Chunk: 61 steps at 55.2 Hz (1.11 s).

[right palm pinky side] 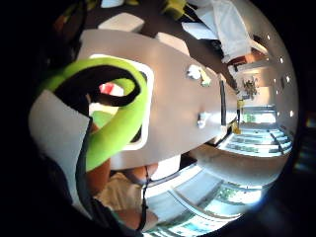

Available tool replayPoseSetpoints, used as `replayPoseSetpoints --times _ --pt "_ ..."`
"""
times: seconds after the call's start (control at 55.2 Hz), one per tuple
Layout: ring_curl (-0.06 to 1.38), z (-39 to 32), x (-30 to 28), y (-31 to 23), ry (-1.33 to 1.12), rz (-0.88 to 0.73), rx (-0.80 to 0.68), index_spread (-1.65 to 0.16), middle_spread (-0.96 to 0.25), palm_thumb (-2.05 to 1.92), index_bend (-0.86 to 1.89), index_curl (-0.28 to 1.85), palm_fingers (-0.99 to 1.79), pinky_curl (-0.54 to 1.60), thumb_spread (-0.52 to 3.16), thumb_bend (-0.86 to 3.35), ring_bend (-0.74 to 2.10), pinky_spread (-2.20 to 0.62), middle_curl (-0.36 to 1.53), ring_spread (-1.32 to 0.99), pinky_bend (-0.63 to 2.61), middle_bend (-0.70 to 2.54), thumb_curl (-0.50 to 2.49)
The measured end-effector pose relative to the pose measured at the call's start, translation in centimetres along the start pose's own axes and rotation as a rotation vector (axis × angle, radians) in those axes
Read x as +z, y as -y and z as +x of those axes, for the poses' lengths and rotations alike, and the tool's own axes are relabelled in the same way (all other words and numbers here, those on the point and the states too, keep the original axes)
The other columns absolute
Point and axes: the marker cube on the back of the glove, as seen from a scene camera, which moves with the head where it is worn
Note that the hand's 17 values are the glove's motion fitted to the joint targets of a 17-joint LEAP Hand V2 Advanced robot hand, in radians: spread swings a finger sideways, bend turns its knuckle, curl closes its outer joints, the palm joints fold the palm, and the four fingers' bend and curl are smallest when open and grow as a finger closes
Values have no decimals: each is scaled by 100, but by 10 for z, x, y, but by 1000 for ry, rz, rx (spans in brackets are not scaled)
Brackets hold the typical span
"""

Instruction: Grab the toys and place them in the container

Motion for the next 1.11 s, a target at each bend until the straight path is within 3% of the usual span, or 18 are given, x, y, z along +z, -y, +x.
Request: replayPoseSetpoints --times 0.181,0.29,0.471,0.598,0.689,0.743,0.906,0.979,1.106 --pt "58 19 11 -5 -135 -167 38 -33 -33 25 13 6 -22 49 67 31 100 -27 88 -29 151 67 124" --pt "51 17 16 -9 -89 -234 -7 -29 -23 18 13 9 -26 46 91 25 82 -18 79 -19 151 48 109" --pt "42 28 11 -15 -122 -144 35 -27 -8 5 13 14 -24 42 115 14 59 -8 64 -8 146 16 85" --pt "39 34 7 -21 -151 -97 12 -27 -3 3 11 16 -21 40 125 10 52 -5 55 -4 144 12 72" --pt "38 29 16 -27 12 -83 5 -27 -2 2 11 17 -21 39 130 7 48 -4 49 -3 144 11 65" --pt "38 41 16 -34 -57 -82 56 -27 -1 2 10 17 -20 38 131 6 47 -3 47 -2 144 12 61" --pt "37 58 28 -52 -7 -54 -41 -27 0 3 9 17 -20 37 135 3 44 -3 40 -1 145 13 52" --pt "36 81 33 -73 -69 -45 -2 -27 0 4 9 17 -18 36 136 2 44 -3 38 -1 145 14 49" --pt "37 108 43 -98 -100 -24 -58 -27 1 5 9 16 -18 35 137 0 44 -3 36 -1 145 15 45"
